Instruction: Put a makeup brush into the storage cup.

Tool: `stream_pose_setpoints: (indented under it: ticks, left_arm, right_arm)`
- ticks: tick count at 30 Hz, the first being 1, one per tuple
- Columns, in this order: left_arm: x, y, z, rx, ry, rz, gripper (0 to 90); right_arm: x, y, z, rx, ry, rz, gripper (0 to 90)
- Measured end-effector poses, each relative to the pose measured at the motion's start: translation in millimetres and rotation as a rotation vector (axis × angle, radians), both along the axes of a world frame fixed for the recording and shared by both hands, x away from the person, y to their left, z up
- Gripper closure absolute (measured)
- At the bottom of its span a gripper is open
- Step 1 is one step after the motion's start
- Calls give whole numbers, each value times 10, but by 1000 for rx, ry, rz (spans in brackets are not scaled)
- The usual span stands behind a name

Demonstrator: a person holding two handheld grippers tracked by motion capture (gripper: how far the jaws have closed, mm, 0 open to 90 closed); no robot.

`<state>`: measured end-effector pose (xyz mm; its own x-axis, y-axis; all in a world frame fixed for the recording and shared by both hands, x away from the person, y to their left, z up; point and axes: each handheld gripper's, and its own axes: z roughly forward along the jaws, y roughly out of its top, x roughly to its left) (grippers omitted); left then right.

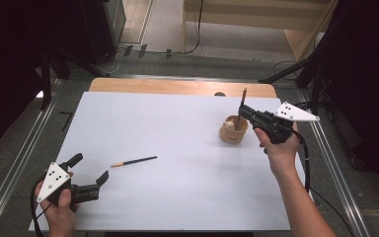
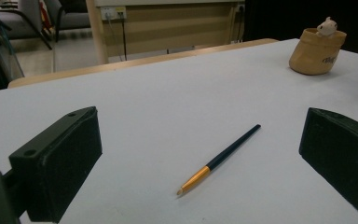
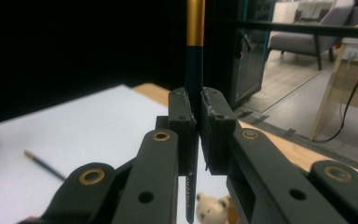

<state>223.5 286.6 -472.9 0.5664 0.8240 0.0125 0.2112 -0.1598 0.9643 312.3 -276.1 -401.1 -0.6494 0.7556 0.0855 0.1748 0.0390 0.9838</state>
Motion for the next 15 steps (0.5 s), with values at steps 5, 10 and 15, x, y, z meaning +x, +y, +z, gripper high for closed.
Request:
stream_pose_setpoints:
  ticks: [5, 10, 15]
  left_arm:
    - [-3, 5, 1, 1, -1, 1, 0]
    - [-2, 1, 0, 2, -1, 0, 0]
    - [-4, 8, 1, 1, -1, 2, 0]
  right_arm:
    - [30, -9, -23, 20, -51, -65, 849]
    - [54, -13, -70, 60, -51, -201, 847]
    - [130, -20, -234, 74, -23, -274, 848]
